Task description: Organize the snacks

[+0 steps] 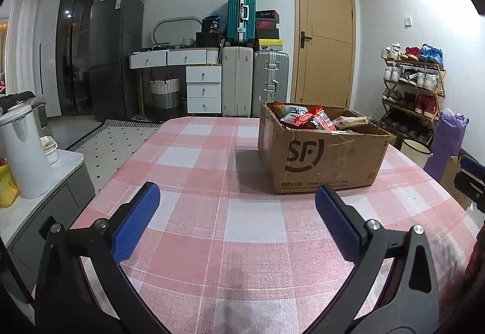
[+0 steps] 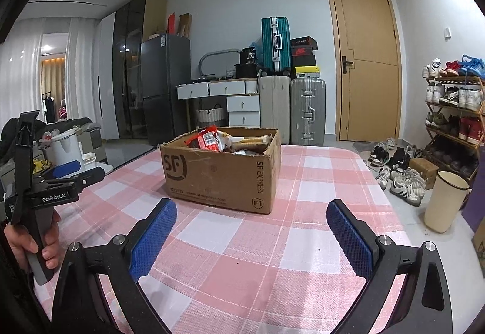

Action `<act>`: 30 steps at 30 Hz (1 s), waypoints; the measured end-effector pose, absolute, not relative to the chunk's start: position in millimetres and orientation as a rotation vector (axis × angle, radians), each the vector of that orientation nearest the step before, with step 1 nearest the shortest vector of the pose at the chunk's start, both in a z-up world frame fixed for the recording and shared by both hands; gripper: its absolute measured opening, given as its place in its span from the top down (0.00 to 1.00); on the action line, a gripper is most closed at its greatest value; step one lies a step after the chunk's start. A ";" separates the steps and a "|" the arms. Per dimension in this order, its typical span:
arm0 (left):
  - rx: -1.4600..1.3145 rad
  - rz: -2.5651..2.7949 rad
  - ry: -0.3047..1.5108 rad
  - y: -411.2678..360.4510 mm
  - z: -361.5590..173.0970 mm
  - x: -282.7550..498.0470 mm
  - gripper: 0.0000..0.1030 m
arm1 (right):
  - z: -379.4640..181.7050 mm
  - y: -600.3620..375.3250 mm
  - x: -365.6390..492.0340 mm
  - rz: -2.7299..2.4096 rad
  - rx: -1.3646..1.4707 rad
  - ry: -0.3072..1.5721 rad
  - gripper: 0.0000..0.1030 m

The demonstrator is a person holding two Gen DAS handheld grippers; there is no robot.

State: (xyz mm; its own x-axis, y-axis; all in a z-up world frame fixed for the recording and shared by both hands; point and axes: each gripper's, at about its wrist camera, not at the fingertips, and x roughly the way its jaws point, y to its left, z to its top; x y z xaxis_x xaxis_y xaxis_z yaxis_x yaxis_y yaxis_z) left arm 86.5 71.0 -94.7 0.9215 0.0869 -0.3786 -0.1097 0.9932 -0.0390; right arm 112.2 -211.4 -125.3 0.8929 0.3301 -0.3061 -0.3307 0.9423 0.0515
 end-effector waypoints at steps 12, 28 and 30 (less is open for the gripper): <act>-0.036 0.118 0.400 63.5 -98.0 97.2 0.01 | -124.4 -210.9 107.2 0.335 -0.009 0.308 0.01; -0.033 0.124 0.397 63.8 -98.4 97.9 0.01 | -124.8 -211.3 107.0 0.332 -0.005 0.308 0.01; -0.032 0.123 0.397 63.7 -98.8 98.3 0.01 | -124.9 -211.2 107.0 0.333 -0.005 0.309 0.01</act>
State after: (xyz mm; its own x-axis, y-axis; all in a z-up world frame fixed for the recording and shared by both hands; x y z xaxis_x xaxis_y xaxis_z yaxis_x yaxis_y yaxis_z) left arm 98.3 63.7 -98.8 0.9149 0.1136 -0.3872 -0.1261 0.9920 -0.0068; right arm 107.0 -211.2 -124.9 0.8988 0.3206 -0.2989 -0.3222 0.9456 0.0454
